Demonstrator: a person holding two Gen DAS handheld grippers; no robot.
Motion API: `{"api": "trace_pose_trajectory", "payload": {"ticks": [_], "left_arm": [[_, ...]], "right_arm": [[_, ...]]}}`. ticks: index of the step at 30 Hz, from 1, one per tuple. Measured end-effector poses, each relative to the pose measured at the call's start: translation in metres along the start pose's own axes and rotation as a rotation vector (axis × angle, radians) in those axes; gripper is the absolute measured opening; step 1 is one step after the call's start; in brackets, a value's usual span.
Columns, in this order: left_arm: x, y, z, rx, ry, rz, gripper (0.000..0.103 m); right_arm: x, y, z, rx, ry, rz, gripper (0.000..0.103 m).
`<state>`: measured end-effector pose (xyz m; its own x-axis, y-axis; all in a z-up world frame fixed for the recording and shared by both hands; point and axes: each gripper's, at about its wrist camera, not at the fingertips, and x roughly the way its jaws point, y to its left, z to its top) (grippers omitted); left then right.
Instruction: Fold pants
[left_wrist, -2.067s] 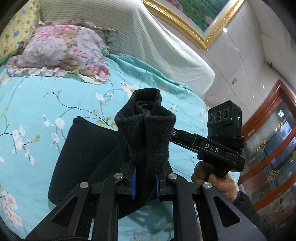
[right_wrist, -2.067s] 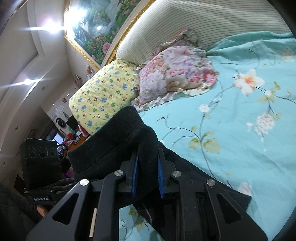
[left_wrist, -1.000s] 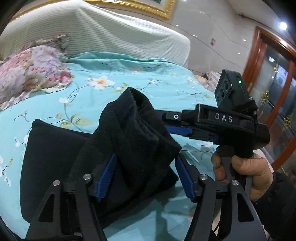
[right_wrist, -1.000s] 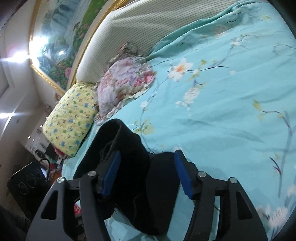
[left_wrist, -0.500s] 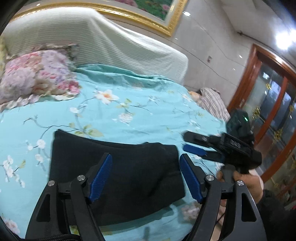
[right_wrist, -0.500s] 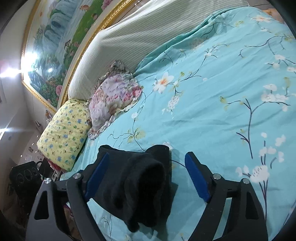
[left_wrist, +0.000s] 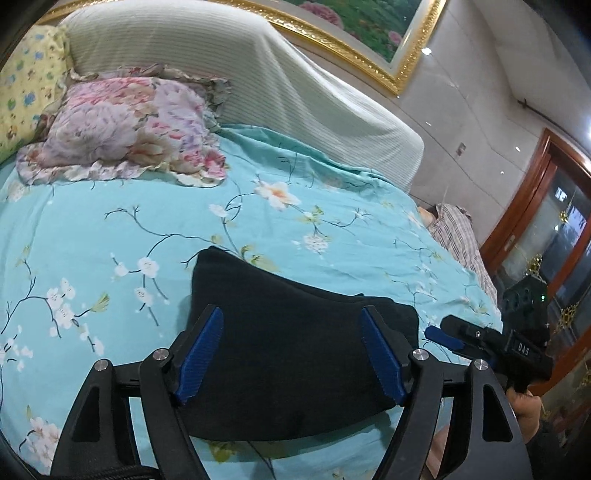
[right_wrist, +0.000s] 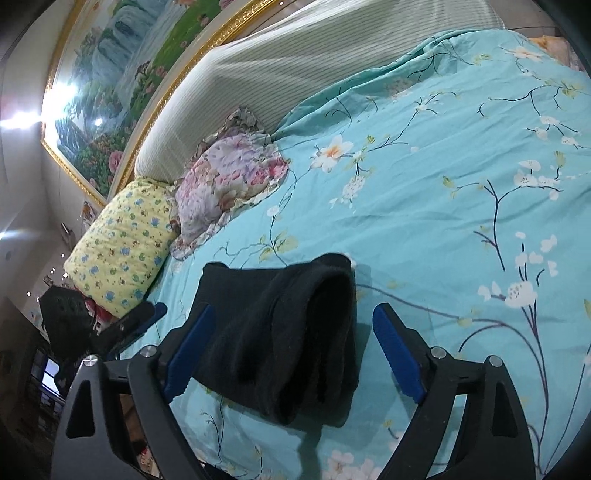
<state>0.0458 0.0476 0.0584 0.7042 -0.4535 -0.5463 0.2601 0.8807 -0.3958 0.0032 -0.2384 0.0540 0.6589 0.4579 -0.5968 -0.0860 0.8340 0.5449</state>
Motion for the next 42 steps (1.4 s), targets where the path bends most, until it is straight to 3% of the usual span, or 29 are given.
{"api": "trace_pose_trajectory", "payload": {"ticks": [21,42], "left_arm": [[0.019,0.034,-0.008,-0.114,0.108,-0.006,0.081],[0.072,0.051,-0.004,-0.128,0.240,0.029,0.081]], "right_arm": [[0.015,0.007,-0.023,-0.015,0.060,-0.048,0.089],[0.041,-0.002,-0.023,0.002,0.119,-0.055,0.089]]}}
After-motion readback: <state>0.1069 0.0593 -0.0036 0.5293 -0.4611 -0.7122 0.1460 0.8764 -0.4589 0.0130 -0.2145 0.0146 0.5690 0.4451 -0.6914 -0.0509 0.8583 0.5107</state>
